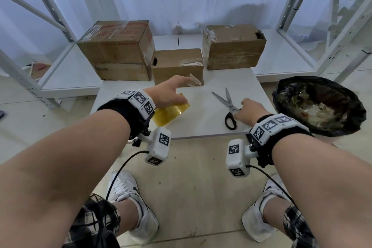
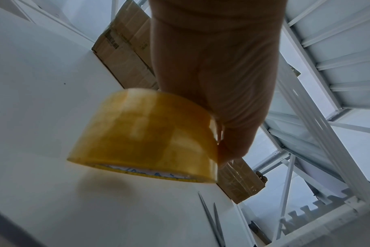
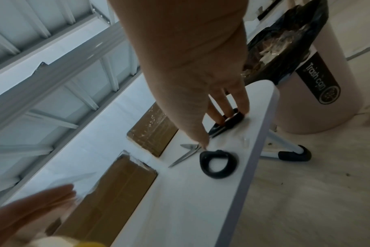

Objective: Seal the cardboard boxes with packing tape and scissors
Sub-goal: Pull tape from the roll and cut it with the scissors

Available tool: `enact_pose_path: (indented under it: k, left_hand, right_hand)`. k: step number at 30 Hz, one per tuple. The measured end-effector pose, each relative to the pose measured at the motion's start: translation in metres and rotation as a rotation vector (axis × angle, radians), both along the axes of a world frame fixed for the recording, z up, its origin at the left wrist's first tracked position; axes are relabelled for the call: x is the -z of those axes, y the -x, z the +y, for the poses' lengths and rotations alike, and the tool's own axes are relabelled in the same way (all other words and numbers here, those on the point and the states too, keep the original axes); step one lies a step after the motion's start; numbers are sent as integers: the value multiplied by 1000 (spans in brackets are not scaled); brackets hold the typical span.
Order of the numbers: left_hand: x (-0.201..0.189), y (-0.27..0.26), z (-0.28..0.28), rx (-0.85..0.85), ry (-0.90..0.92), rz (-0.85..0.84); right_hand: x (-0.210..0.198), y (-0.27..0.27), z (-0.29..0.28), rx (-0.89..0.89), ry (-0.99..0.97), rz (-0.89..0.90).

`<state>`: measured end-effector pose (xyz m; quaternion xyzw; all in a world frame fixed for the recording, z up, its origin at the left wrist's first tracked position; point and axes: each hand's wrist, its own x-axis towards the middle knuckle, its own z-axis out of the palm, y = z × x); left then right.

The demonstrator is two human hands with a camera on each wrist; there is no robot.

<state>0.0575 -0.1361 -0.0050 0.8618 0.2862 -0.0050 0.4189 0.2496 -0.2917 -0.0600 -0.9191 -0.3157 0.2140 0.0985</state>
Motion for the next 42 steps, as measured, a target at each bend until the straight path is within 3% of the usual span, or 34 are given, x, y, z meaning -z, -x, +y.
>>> enact_pose_path:
  k: [3,5,9,22,42]
  left_hand:
    - [-2,-2,0,15,-40,34]
    - [-3,-3,0,26,-54,42]
    - [-3,-4,-1,48,-84,77]
    - [-6,-1,-1,137,-100,77]
    - [2,-2,12,148,-152,64]
  right_hand:
    - [-9,7,7,22,-318,-154]
    - [-17,17,16,-119,-551,-93]
    - [-26,37,36,-259,-705,-35]
    - [-28,41,60,-301,-645,-182]
    - [-39,35,68,-243,-720,18]
